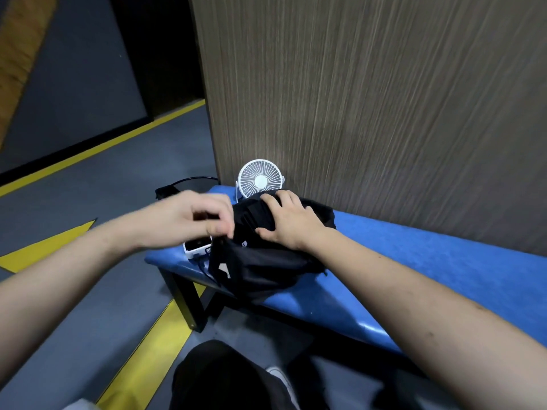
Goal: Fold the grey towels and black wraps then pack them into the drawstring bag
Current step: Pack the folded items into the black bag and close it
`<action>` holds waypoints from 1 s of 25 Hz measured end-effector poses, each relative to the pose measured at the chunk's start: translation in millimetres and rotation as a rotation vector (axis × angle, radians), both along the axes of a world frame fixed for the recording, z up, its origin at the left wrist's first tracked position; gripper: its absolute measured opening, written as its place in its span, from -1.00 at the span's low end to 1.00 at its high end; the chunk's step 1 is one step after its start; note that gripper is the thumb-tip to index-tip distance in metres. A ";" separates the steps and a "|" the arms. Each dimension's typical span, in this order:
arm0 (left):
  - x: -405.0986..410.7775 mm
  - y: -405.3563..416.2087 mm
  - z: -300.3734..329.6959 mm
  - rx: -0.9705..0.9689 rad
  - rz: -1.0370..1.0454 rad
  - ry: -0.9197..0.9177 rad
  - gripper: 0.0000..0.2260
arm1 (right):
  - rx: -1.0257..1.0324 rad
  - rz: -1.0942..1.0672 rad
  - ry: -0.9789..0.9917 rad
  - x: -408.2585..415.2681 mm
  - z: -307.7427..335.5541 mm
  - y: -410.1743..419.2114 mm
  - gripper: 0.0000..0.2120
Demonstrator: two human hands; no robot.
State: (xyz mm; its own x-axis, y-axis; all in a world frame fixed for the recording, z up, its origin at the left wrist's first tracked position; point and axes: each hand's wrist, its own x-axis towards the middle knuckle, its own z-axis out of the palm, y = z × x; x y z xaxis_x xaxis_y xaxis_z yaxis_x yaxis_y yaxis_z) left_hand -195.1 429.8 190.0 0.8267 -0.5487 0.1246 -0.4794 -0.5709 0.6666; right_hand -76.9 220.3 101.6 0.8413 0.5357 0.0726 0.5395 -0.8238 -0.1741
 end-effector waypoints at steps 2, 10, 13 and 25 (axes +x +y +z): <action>3.4 9.5 8.5 -0.025 0.126 -0.065 -0.86 | 0.013 0.016 0.035 -0.2 5.8 -2.9 -0.24; 2.1 12.8 3.9 0.347 0.322 -0.378 -0.88 | -0.031 0.062 0.005 -10.3 19.3 -17.5 -0.30; -2.4 11.5 1.1 0.310 0.322 -0.386 -0.84 | 0.003 0.121 -0.018 -16.0 22.8 -18.1 -0.37; -5.5 11.0 -4.2 0.229 0.353 -0.461 -0.80 | 0.686 0.280 0.620 -57.7 60.1 -29.3 -0.87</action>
